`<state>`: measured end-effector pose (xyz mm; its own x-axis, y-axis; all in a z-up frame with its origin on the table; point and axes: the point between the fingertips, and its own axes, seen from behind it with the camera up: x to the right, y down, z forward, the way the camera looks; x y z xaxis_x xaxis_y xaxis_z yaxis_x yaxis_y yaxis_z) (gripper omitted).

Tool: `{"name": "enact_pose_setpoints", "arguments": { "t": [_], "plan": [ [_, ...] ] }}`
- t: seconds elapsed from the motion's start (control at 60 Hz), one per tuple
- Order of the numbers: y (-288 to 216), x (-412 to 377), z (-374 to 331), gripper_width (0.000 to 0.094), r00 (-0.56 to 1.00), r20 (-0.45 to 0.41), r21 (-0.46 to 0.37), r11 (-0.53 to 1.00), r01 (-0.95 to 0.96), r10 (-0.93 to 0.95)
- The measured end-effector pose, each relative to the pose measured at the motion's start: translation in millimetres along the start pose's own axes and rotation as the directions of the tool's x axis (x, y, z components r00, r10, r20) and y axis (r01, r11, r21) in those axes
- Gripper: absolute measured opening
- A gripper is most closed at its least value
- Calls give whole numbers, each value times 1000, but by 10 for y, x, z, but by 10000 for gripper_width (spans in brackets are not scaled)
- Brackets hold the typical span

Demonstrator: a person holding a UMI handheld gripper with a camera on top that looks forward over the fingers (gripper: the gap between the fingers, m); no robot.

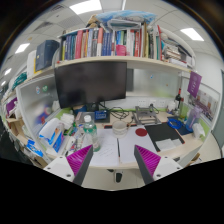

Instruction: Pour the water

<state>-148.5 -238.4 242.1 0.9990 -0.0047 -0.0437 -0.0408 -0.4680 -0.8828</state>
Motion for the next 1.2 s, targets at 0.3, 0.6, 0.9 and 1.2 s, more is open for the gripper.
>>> {"name": "enact_pose_setpoints", "arguments": {
  "t": [0.3,0.6,0.9,1.2],
  "plan": [
    [397,-852,1384,861,995,98,51,999,7,-12],
    [342,-1048,2591,819,999,15,184,983,25,-29],
    [169,-1120,2964,489,999,-15,288,956,54,-51],
    [73,-1112,3103,267,998,-25,303,951,63,-58]
  ]
}}
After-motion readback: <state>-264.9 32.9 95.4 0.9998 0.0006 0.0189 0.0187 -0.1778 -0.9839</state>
